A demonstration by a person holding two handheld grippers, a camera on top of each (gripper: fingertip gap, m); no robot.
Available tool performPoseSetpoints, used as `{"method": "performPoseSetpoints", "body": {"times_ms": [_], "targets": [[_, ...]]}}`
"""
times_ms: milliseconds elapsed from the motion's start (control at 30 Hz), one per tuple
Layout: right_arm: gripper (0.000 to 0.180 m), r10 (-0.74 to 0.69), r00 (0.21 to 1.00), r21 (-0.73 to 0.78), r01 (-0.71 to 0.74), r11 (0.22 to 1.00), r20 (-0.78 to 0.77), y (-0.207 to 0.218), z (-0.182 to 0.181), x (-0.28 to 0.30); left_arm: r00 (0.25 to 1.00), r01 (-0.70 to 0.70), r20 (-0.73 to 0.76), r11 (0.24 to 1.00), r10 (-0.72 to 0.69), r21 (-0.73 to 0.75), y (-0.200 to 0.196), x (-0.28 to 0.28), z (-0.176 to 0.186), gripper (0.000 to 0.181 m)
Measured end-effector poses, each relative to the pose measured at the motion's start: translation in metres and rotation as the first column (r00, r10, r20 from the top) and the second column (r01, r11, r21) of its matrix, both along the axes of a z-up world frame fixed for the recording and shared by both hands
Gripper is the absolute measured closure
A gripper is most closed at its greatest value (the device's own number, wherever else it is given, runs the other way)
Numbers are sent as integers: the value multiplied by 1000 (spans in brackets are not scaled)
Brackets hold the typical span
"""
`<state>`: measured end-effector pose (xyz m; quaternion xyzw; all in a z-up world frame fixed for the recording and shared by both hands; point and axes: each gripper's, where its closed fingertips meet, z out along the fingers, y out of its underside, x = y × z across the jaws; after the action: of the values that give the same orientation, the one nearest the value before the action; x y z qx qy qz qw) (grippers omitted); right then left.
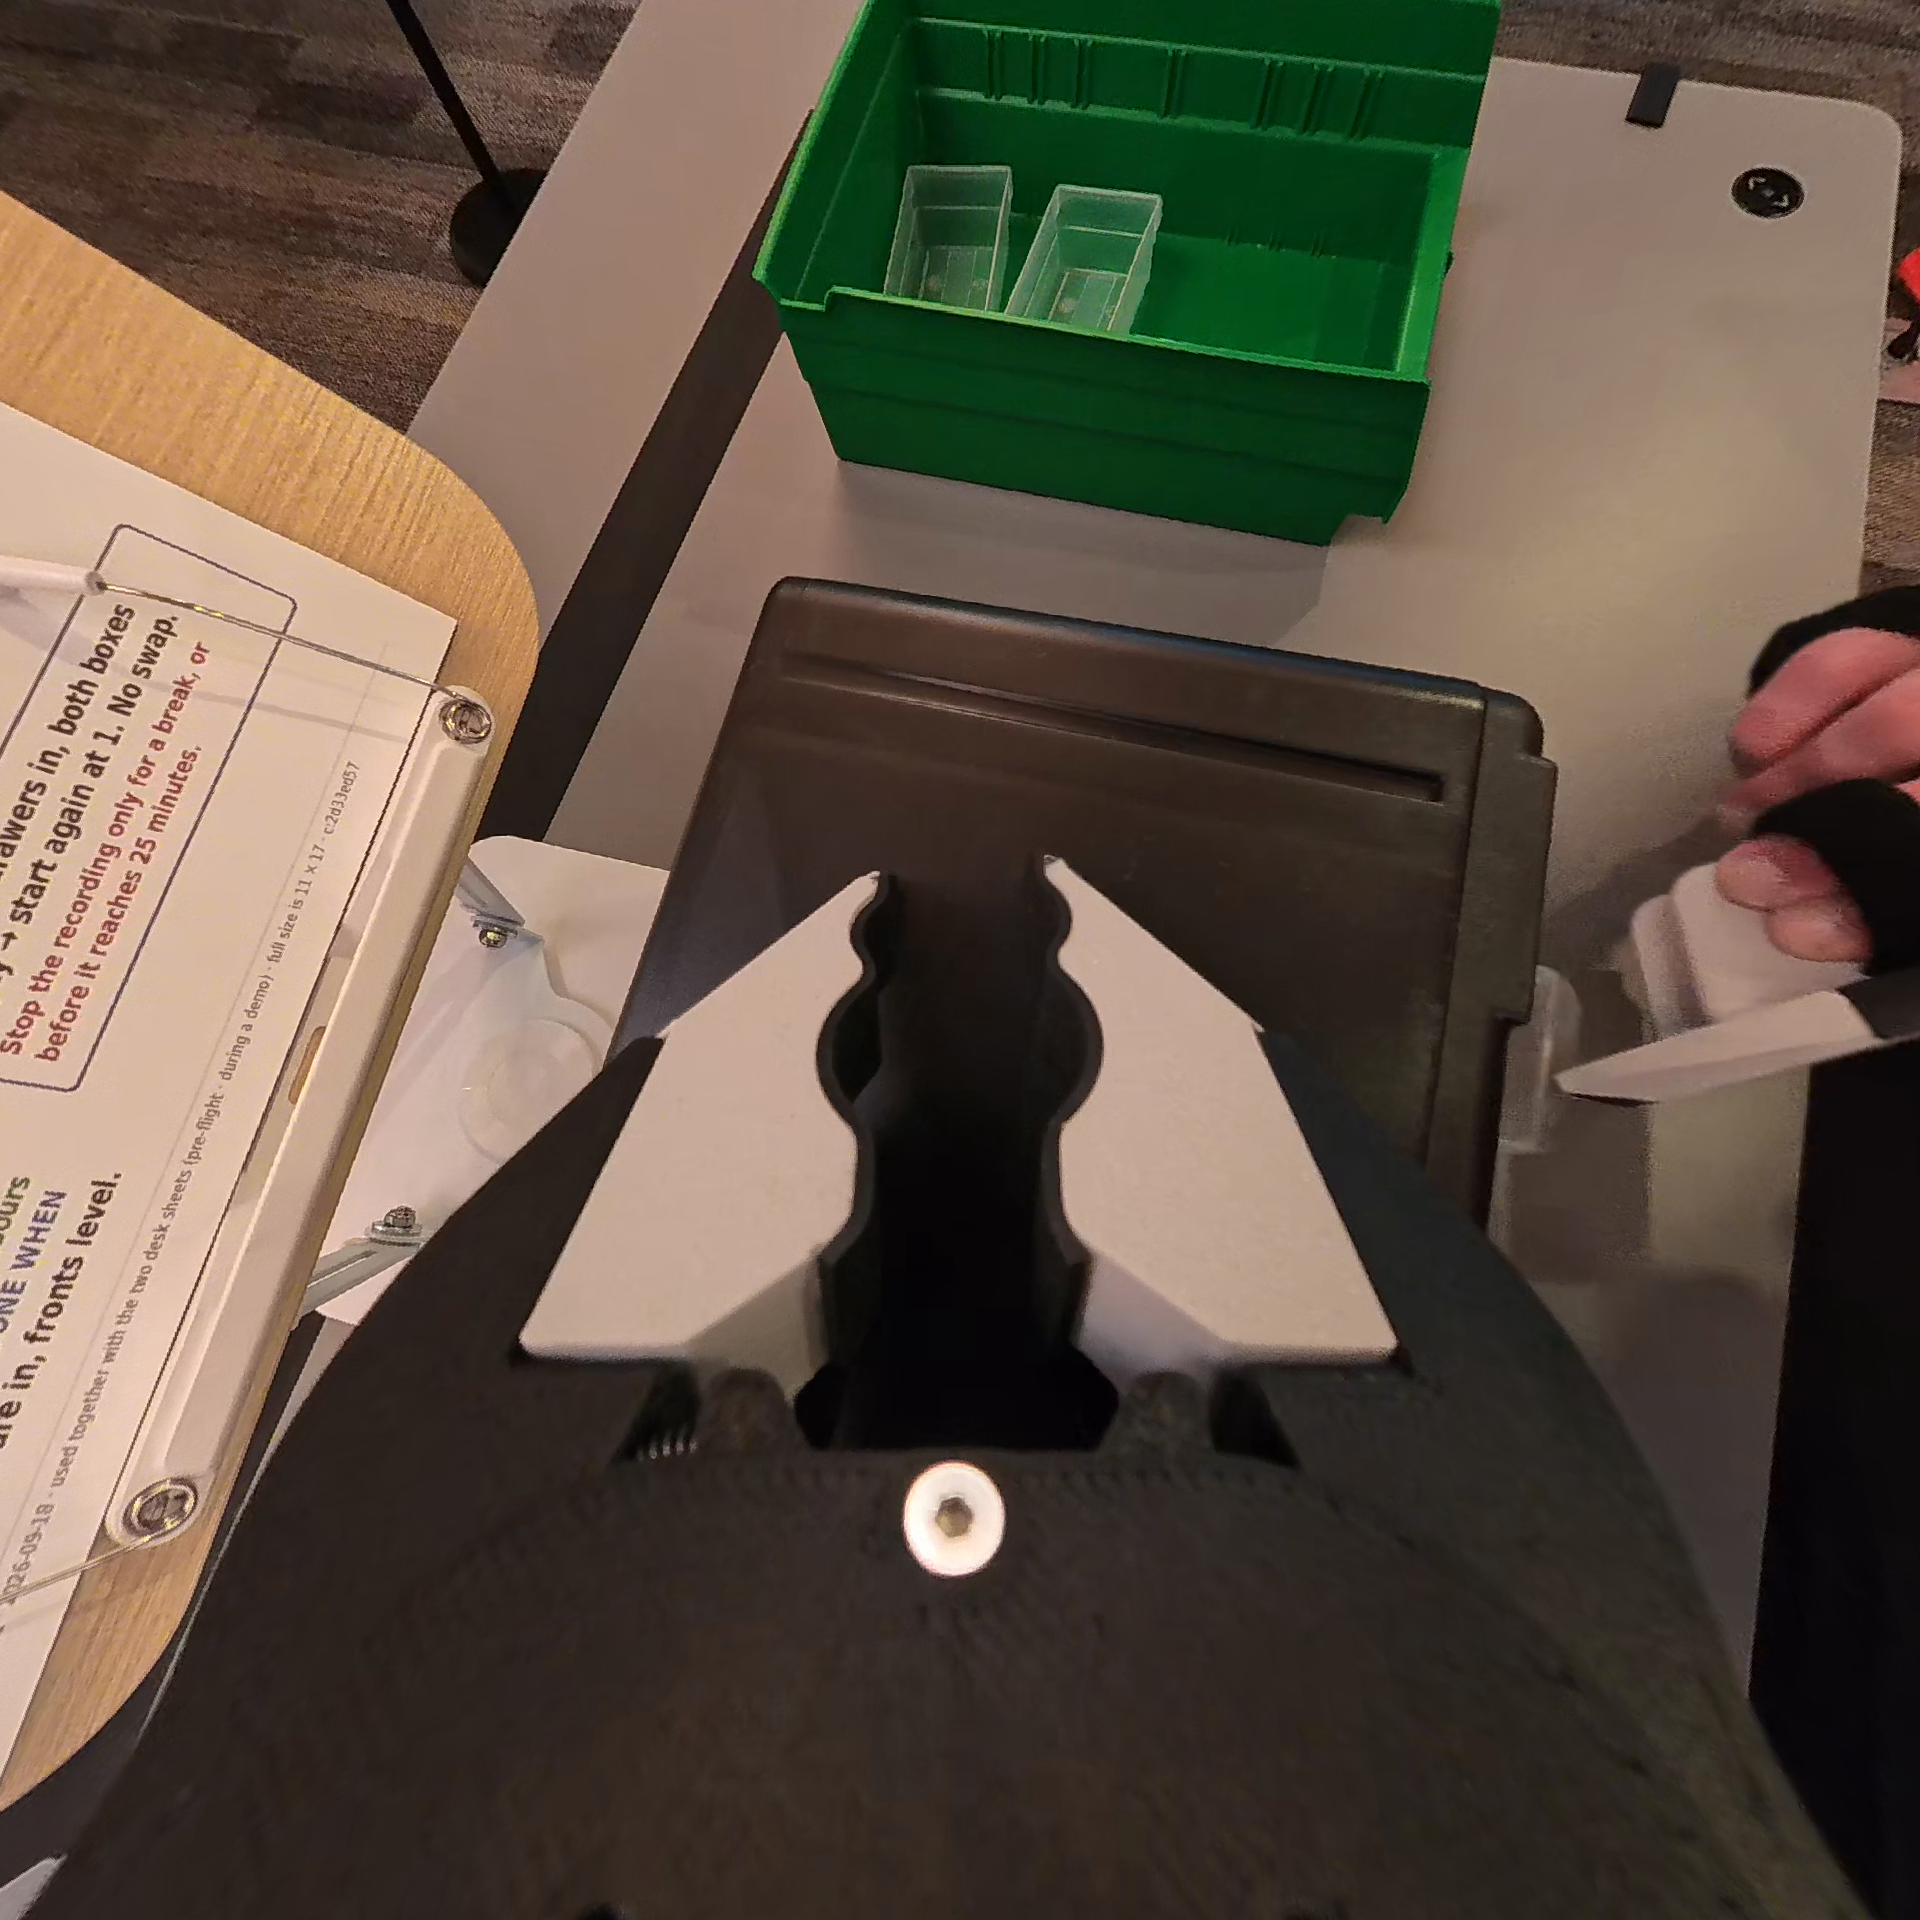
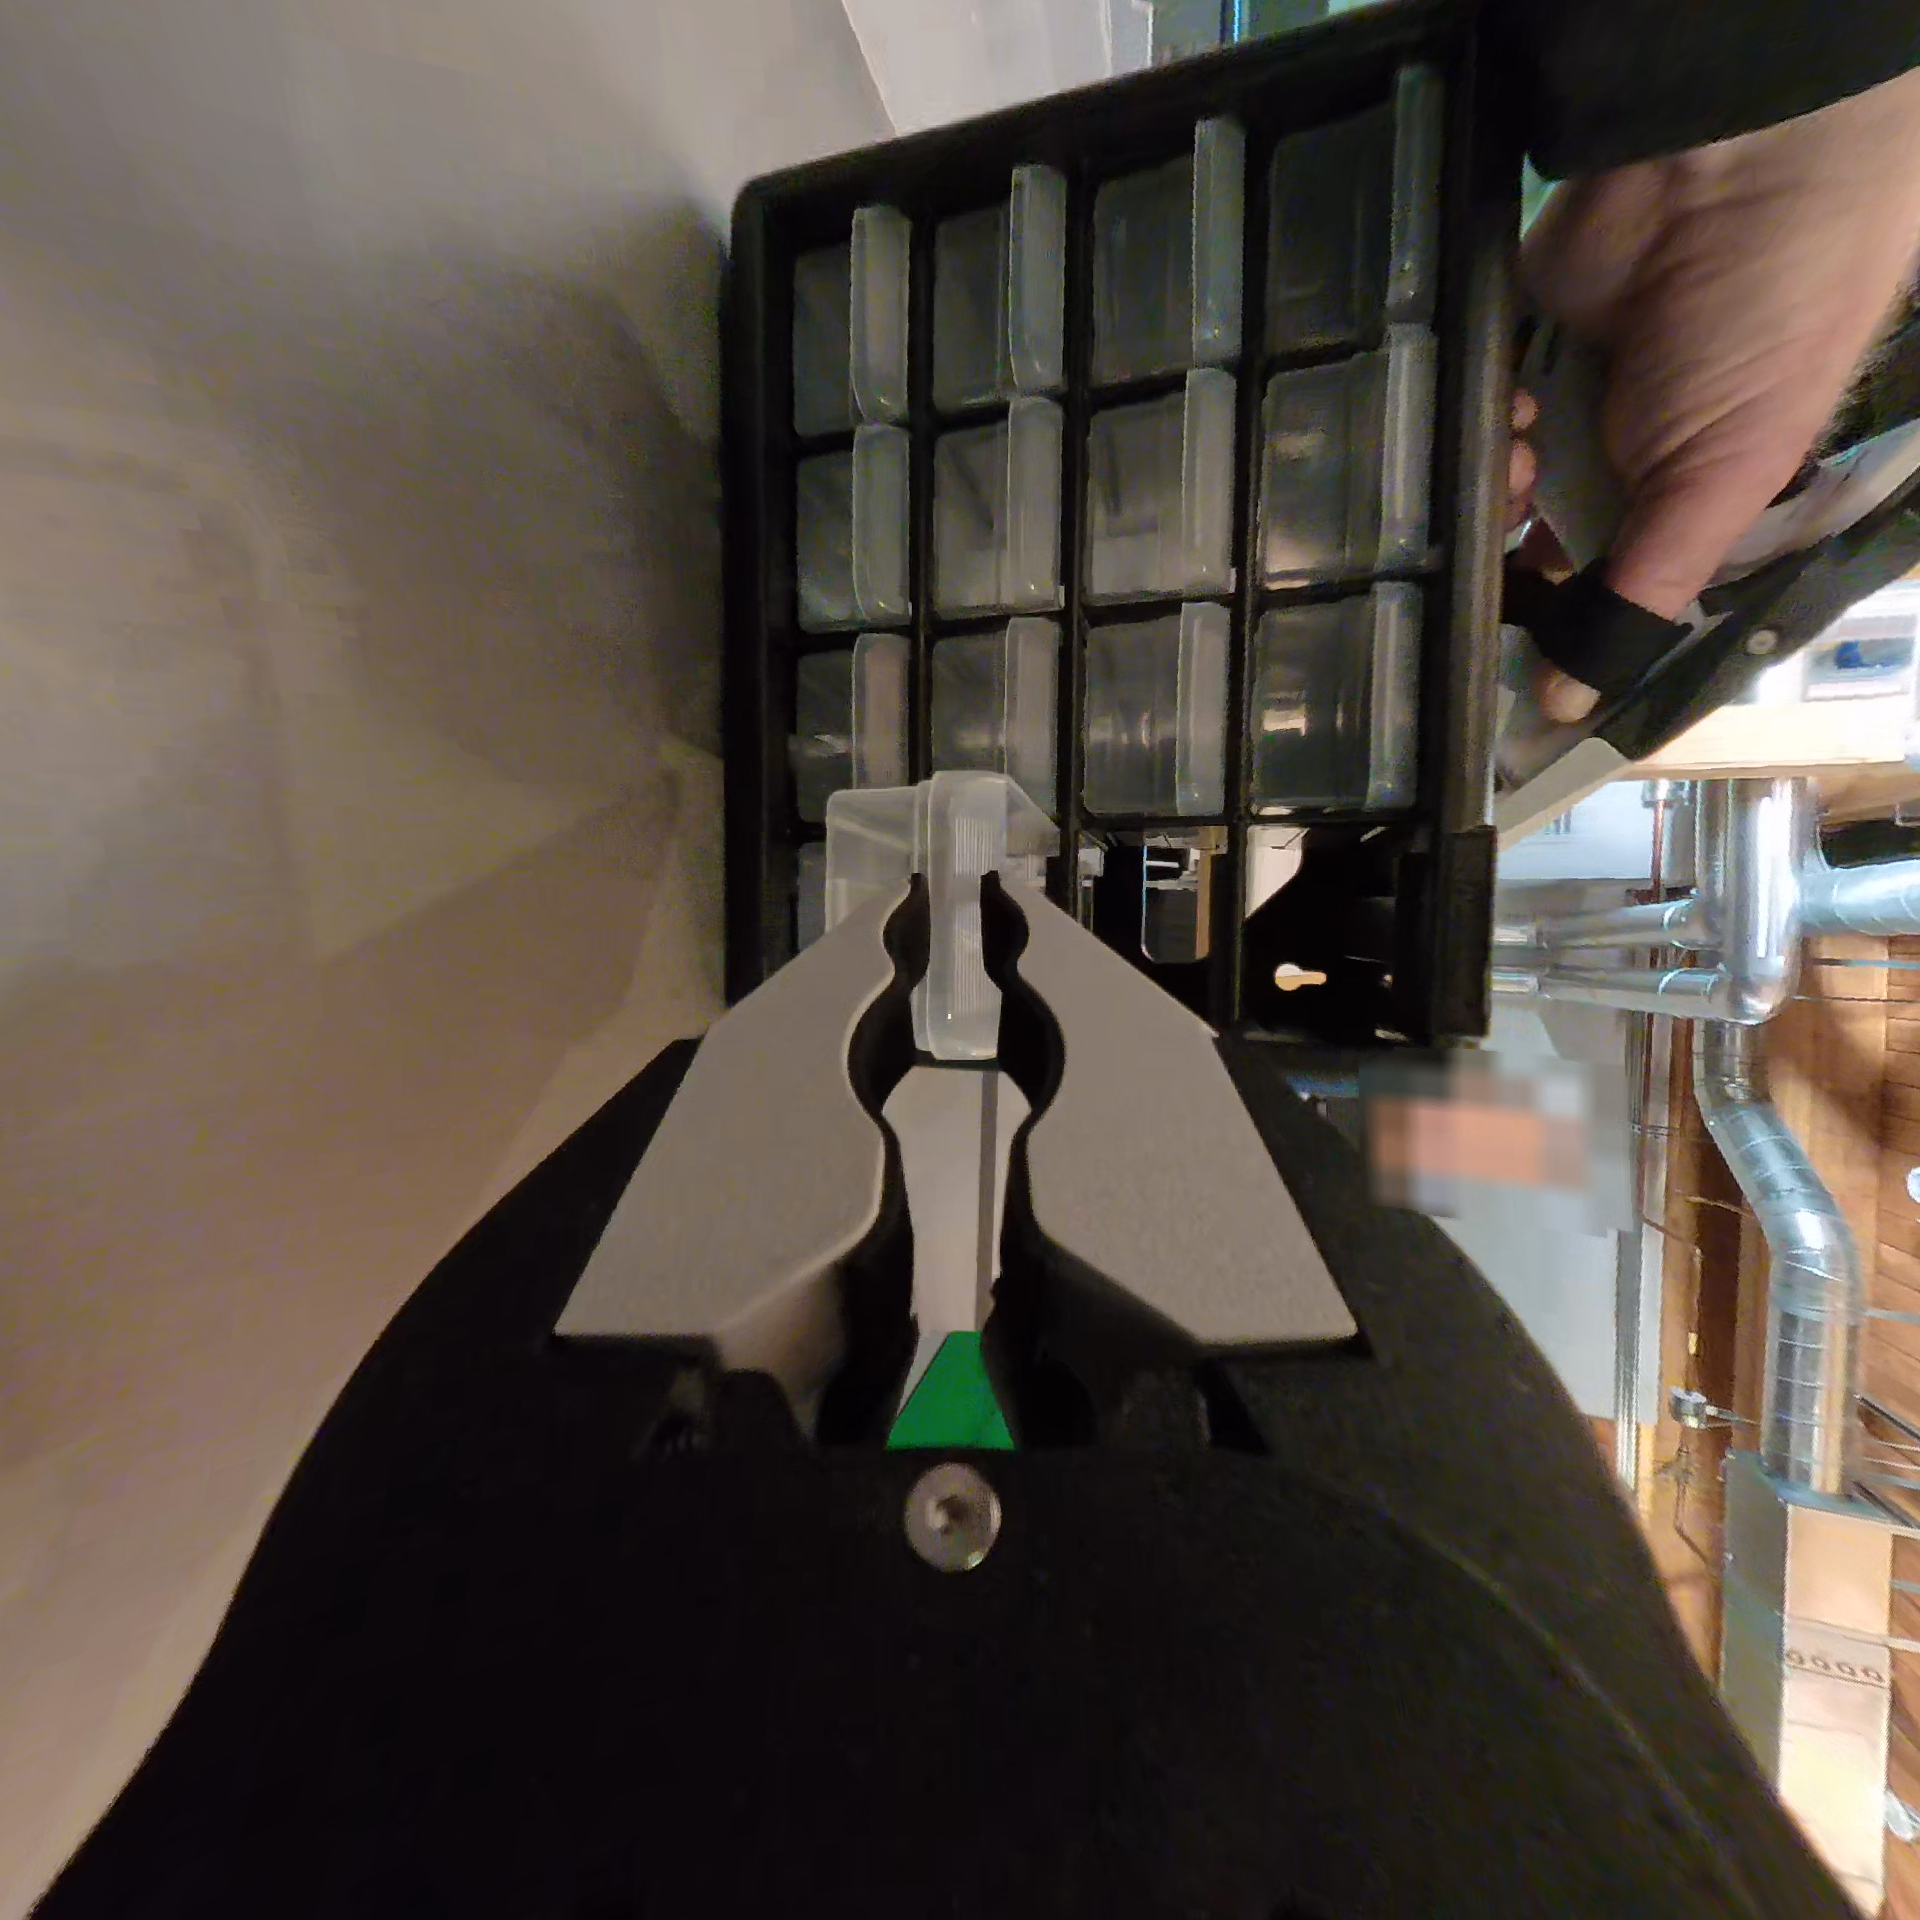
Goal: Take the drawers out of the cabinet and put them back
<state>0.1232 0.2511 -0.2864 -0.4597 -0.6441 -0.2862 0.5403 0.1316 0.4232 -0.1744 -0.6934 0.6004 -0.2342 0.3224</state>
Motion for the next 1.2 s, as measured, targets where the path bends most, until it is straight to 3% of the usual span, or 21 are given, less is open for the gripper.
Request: {"method": "performPoseSetpoints", "body": {"times_ms": [33, 400, 600, 833, 1000, 1200], "targets": [[172, -5, 1000, -4, 5, 1000, -4, -5, 1, 1, 1000, -1, 0, 1000, 1, 1, 0, 0, 0, 156], [179, 14, 992, -25, -17, 1000, -124, -55, 35, -9, 1000, -8, 0, 1000, 8, 0, 1, 0, 0, 158], [180, -28, 981, -93, 11, 996, -190, -44, 50, 7, 1000, -9, 0, 1000, 9, 1, 1, 1, 0, 158], [180, -69, 984, 15, 73, 997, -164, -37, 65, 36, 1000, -10, 0, 1000, 10, 1, 1, 1, 0, 158], [179, -40, 995, 80, 47, 996, -91, -48, 42, 38, 1000, -9, 0, 1000, 9, 2, 1, 1, 0, 158], [175, -47, 995, -103, 38, 994, -83, -78, 4, 46, 1000, -8, -1, 1000, 8, 4, 1, 0, 0, 158]]}}
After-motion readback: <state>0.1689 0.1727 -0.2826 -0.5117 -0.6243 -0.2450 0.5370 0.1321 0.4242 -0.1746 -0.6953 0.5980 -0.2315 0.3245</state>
